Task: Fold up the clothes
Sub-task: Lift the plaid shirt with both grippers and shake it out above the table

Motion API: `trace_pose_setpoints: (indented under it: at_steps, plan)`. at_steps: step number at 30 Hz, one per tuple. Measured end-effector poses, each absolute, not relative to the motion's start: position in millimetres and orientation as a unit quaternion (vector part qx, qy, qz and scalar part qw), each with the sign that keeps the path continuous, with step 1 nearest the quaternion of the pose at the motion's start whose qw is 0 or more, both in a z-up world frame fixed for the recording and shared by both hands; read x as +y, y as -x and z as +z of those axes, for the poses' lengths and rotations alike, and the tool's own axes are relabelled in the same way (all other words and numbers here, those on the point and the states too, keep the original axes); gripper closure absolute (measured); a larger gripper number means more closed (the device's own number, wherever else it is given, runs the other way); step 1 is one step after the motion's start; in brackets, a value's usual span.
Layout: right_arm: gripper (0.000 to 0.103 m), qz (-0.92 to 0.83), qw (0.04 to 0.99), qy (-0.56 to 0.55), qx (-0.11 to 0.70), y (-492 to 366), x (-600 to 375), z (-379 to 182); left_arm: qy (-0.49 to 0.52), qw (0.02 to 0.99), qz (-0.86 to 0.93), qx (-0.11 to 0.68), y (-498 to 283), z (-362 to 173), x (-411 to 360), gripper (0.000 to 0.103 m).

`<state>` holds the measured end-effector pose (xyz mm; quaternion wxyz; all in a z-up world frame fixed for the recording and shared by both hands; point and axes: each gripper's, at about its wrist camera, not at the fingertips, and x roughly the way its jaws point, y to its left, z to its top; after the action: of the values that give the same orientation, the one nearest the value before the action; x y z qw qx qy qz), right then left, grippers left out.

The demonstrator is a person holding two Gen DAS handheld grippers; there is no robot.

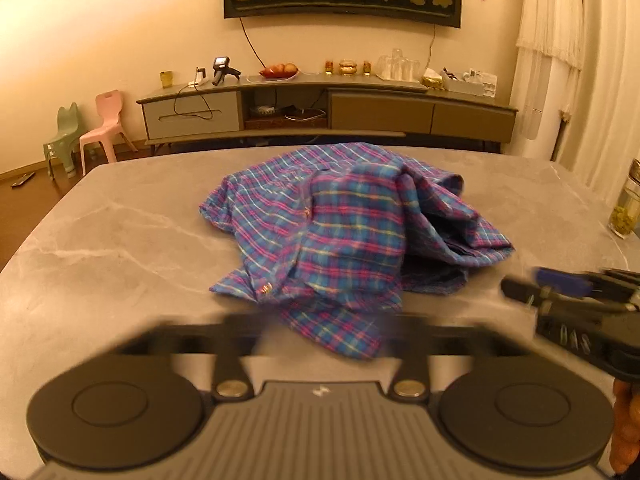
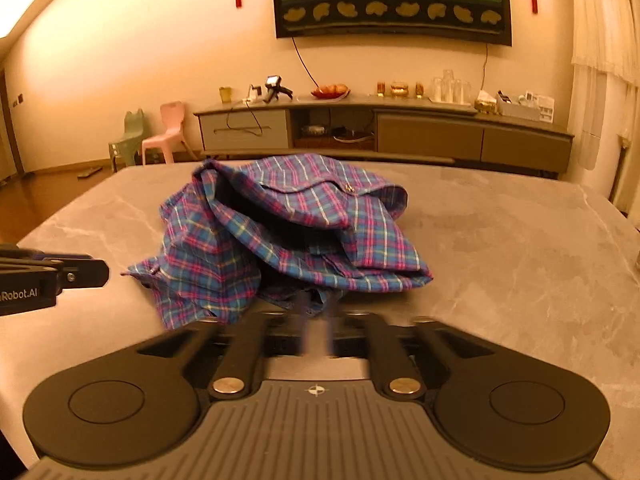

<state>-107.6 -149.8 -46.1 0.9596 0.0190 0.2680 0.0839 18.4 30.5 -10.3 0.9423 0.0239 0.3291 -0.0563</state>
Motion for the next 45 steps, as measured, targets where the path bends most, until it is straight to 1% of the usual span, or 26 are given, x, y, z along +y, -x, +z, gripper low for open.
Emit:
trace_pose_setpoints:
  at_steps: [1,9,10,11,12,13,14,16,17,19,21,22,24,28,29,30,31,32,33,34,36,40,41,43,44,45]
  plan:
    - [0.005,0.082,0.960,-0.019,0.266,107,-149,-47,-0.023,0.943,-0.059,0.326,-22,-12,33,0.000]
    - [0.001,0.058,0.961,0.037,0.266,76,-146,-54,-0.060,0.923,-0.090,0.370,-90,-62,23,0.000]
    - [0.001,0.060,0.959,0.050,0.271,66,-146,-57,-0.069,0.921,-0.089,0.373,-99,-70,20,0.003]
    - [0.001,0.063,0.957,0.063,0.275,56,-145,-61,-0.077,0.922,-0.091,0.369,-108,-76,19,0.023]
    - [0.002,0.065,0.955,0.076,0.280,46,-145,-64,-0.077,0.921,-0.100,0.368,-116,-80,20,0.064]
    - [0.009,0.067,0.952,0.090,0.284,36,-144,-68,-0.073,0.919,-0.109,0.371,-124,-82,23,0.089]
    - [0.042,0.069,0.949,0.103,0.289,25,-143,-72,-0.064,0.917,-0.114,0.377,-134,-79,30,0.100]
    - [0.089,0.074,0.943,0.129,0.297,5,-142,-79,-0.041,0.926,-0.115,0.358,-145,-55,55,0.100]
    - [0.099,0.076,0.940,0.142,0.302,-5,-142,-82,-0.033,0.935,-0.110,0.337,-148,-37,71,0.101]
    - [0.100,0.072,0.951,0.148,0.261,-8,-147,-59,0.008,0.951,-0.119,0.286,-143,11,110,0.101]
    - [0.101,0.086,0.953,0.135,0.257,-5,-147,-55,0.026,0.967,-0.123,0.223,-126,56,149,0.101]
    - [0.101,0.093,0.953,0.128,0.257,-4,-146,-55,0.028,0.972,-0.117,0.201,-119,68,165,0.100]
    - [0.101,0.107,0.954,0.115,0.257,-1,-145,-53,0.038,0.972,-0.099,0.208,-120,57,190,0.099]
    - [0.098,0.136,0.953,0.089,0.256,4,-143,-50,0.047,0.937,-0.059,0.341,-149,-27,199,0.097]
    - [0.094,0.143,0.953,0.083,0.255,6,-142,-50,0.048,0.923,-0.051,0.379,-157,-50,200,0.094]
    - [0.089,0.150,0.952,0.076,0.255,7,-141,-49,0.036,0.921,-0.049,0.384,-159,-58,200,0.087]
    - [0.074,0.157,0.952,0.070,0.255,8,-141,-48,0.021,0.924,-0.051,0.379,-159,-60,199,0.082]
    - [0.049,0.164,0.951,0.063,0.254,10,-140,-48,0.005,0.926,-0.052,0.374,-160,-63,198,0.069]
    - [0.035,0.171,0.950,0.057,0.254,11,-140,-47,-0.006,0.927,-0.051,0.371,-161,-64,197,0.062]
    - [0.014,0.172,0.949,0.042,0.261,10,-141,-48,-0.008,0.927,-0.053,0.371,-163,-65,197,0.060]
    - [0.009,0.171,0.946,0.009,0.277,8,-144,-52,-0.003,0.924,-0.063,0.376,-164,-67,195,0.051]
    - [0.009,0.168,0.935,-0.057,0.308,3,-149,-59,-0.013,0.922,-0.075,0.379,-164,-72,187,0.045]
    - [0.009,0.167,0.931,-0.073,0.315,2,-151,-61,-0.016,0.922,-0.076,0.380,-164,-74,184,0.045]
    - [0.009,0.190,0.915,-0.108,0.340,1,-144,-73,-0.019,0.920,-0.084,0.382,-168,-79,180,0.058]
    - [0.009,0.199,0.908,-0.109,0.351,-1,-137,-78,-0.019,0.919,-0.087,0.384,-168,-81,179,0.088]
    - [0.017,0.202,0.907,-0.093,0.358,-1,-130,-82,-0.016,0.917,-0.091,0.388,-170,-82,181,0.100]
